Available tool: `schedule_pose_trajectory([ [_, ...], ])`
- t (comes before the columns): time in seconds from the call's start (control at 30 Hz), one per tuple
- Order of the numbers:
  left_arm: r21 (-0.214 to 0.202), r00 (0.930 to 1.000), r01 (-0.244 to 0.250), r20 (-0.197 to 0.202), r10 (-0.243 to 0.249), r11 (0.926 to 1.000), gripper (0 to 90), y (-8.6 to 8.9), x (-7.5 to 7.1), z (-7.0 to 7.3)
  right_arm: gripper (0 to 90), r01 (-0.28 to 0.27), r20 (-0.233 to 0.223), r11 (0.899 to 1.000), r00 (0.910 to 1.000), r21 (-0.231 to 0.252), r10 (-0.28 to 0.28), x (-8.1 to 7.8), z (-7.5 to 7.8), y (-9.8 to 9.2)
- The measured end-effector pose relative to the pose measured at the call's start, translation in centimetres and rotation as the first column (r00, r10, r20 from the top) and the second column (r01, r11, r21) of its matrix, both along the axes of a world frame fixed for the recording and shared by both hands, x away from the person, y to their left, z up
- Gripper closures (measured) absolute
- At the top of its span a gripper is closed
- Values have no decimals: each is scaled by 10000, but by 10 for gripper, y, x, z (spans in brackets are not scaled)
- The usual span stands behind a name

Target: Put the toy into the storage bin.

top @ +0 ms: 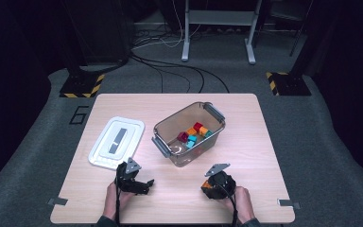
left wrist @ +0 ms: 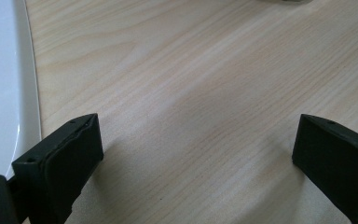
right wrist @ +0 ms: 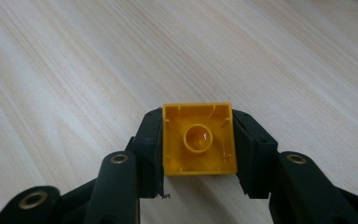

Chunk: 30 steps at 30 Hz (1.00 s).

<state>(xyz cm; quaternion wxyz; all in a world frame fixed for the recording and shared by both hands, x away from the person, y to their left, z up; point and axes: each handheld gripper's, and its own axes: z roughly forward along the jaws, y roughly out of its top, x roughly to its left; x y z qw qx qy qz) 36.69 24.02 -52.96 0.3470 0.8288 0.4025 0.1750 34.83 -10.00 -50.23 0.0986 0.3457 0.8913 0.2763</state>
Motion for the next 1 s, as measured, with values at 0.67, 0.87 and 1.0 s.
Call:
schedule_pose_trajectory([
  [0.67,-34,10000,-53,-30,53,10000,15,0,0,0,579,1261,380,9920,9913,7,-1261,38,11,-34],
  [0.87,33,10000,-4,5,4,10000,14,0,0,0,579,1647,424,9863,9854,44,-1647,50,16,-48],
  [1.0,7,10000,-23,-65,23,10000,14,0,-1,0,579,1797,534,9837,9823,68,-1798,56,22,-54],
])
